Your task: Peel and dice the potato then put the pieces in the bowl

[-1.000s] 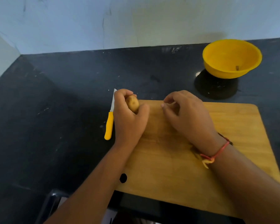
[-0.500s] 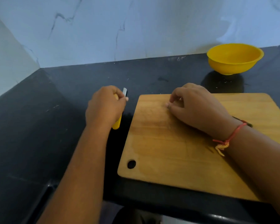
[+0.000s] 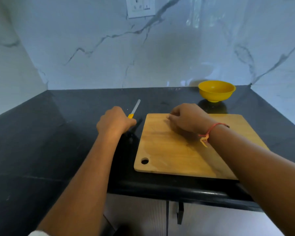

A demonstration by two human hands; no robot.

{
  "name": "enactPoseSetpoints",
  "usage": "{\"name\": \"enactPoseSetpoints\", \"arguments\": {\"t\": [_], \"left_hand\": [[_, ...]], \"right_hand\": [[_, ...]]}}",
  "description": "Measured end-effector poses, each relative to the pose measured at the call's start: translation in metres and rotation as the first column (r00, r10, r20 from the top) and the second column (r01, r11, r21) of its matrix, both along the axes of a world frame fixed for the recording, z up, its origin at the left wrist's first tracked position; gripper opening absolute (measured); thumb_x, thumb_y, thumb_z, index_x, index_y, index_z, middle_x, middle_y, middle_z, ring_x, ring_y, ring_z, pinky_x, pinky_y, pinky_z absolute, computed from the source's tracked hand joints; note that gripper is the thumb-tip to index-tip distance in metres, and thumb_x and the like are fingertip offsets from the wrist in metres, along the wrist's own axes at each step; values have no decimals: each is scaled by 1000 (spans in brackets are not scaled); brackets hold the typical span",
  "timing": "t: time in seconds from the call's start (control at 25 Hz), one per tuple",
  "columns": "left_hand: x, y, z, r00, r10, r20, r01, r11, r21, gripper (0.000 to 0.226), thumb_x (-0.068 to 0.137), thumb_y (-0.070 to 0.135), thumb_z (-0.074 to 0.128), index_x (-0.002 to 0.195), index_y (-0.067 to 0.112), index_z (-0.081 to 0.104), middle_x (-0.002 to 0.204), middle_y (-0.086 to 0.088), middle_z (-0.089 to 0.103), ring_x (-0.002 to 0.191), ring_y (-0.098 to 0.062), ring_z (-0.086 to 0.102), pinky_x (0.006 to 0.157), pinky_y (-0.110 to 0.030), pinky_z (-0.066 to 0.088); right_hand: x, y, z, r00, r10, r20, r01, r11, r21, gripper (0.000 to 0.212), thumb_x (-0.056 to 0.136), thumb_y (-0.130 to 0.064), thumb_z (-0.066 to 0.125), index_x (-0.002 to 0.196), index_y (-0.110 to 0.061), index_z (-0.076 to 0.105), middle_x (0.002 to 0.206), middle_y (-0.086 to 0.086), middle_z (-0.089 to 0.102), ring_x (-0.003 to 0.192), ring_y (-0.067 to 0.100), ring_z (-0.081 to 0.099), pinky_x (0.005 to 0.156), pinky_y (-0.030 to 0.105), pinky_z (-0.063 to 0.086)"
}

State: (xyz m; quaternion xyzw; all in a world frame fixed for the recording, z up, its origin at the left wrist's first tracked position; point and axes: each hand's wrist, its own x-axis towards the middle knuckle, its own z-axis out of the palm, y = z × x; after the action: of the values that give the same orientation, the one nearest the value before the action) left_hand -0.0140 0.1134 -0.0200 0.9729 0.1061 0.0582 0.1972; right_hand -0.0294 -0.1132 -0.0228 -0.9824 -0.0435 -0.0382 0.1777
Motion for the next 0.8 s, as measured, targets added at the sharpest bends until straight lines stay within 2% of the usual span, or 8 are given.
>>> {"name": "enactPoseSetpoints", "arguments": {"t": [0.08, 0.16, 0.24, 0.36, 0.44, 0.52, 0.6, 0.8], "left_hand": [[-7, -9, 6, 990, -100, 97, 115, 980, -161, 33, 67, 39, 69, 62, 11, 53, 59, -6, 55, 53, -23, 51, 50, -33, 39], [-16, -35, 12, 941, -280, 188, 328, 888, -322, 34, 74, 39, 71, 65, 8, 63, 60, -12, 61, 53, -22, 57, 53, -42, 49], [-25, -67, 12, 857, -446, 260, 515, 767, -383, 25, 79, 36, 74, 77, 11, 70, 69, -6, 69, 62, -17, 65, 61, -39, 54], [-24, -97, 7, 758, -599, 259, 618, 530, -581, 14, 86, 23, 73, 98, 20, 70, 89, -3, 73, 79, -13, 69, 74, -31, 57], [-15, -103, -2, 760, -612, 219, 562, 449, -695, 28, 88, 20, 70, 115, 27, 65, 110, -3, 66, 95, -17, 66, 84, -36, 57], [-6, -106, -15, 746, -638, 194, 575, 468, -671, 43, 86, 18, 68, 125, 33, 55, 124, -1, 54, 108, -18, 59, 94, -40, 55], [-1, -109, -25, 724, -657, 208, 630, 509, -586, 57, 83, 22, 75, 131, 33, 45, 132, 2, 50, 114, -13, 55, 99, -35, 50], [7, -106, -36, 663, -688, 295, 689, 405, -602, 82, 54, 45, 92, 124, 32, 49, 134, 9, 58, 124, -7, 56, 105, -37, 49]], "right_hand": [[-7, 10, 1, 998, -2, -70, 29, 920, 391, 52, 100, -57, 46, 112, -13, 72, 98, 3, 72, 92, 19, 66, 89, 34, 53], [-18, 22, 5, 979, 72, -190, 102, 636, 765, 55, 99, -61, 45, 119, -14, 68, 108, 2, 72, 101, 18, 67, 96, 39, 54], [-25, 21, 6, 981, 71, -181, 136, 415, 900, 46, 103, -49, 47, 112, -9, 68, 104, 12, 73, 95, 20, 70, 91, 43, 58], [-31, -7, 6, 969, -191, -158, 213, 313, 926, 34, 107, -33, 45, 103, -5, 64, 88, 21, 70, 69, 20, 69, 73, 41, 63], [-34, -34, 4, 947, -297, -125, 228, 344, 911, 33, 109, -33, 40, 108, -5, 57, 78, 11, 72, 56, 14, 66, 54, 30, 57], [-40, -53, -3, 951, -297, -83, 221, 469, 855, 33, 109, -37, 37, 109, -8, 52, 79, 11, 74, 52, 15, 64, 44, 25, 48], [-45, -57, -15, 963, -262, -61, 203, 561, 802, 30, 108, -40, 39, 107, -12, 49, 81, 9, 75, 51, 16, 64, 43, 26, 47], [-45, -53, -29, 964, -257, 70, 146, 728, 670, 30, 107, -39, 40, 103, -14, 55, 77, 3, 74, 53, 15, 66, 48, 25, 51]]}}
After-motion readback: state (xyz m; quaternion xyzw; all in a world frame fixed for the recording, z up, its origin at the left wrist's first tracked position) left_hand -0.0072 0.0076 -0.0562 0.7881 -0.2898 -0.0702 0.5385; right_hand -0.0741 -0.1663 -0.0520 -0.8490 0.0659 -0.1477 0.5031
